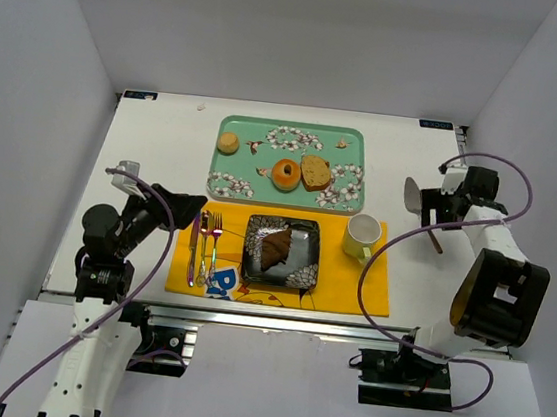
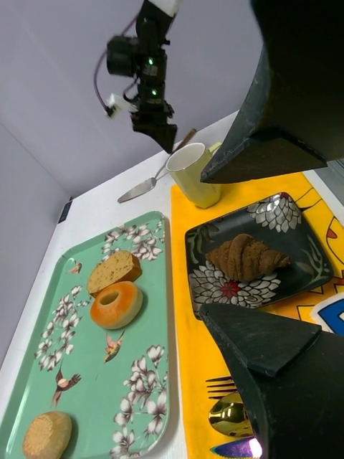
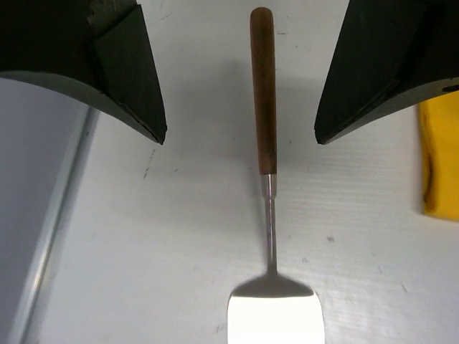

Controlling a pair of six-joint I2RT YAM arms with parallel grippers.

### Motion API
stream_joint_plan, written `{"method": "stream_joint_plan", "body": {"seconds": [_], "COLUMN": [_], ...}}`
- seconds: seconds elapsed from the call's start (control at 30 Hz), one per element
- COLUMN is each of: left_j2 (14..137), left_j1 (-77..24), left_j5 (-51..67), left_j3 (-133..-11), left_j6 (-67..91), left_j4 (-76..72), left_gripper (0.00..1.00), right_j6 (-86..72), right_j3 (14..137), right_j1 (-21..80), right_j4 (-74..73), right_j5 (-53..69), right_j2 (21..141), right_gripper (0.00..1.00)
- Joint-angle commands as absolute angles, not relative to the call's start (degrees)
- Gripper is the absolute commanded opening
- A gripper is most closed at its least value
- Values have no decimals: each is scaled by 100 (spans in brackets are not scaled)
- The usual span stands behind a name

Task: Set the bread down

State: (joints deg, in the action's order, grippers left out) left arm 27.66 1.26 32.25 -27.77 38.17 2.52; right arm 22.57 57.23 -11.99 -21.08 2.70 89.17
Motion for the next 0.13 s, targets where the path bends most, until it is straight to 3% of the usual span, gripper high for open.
{"method": "stream_joint_plan", "body": {"seconds": [0.0,0.1], "left_j2": [2839,2874], "left_j1": [97,97], "left_j5": [3270,3305], "left_j3": [-2953,-2909], "left_j6": [3718,3762], "left_j4": [202,114], "left_gripper": [77,77], "right_j6": [2048,1925], "right_j3": [6397,7003], "right_j1": [-1213,-1213], "right_j4": [-2013,-2065], "right_j5": [533,1134], "right_j2": [8403,8367], "right_gripper": [89,89]}}
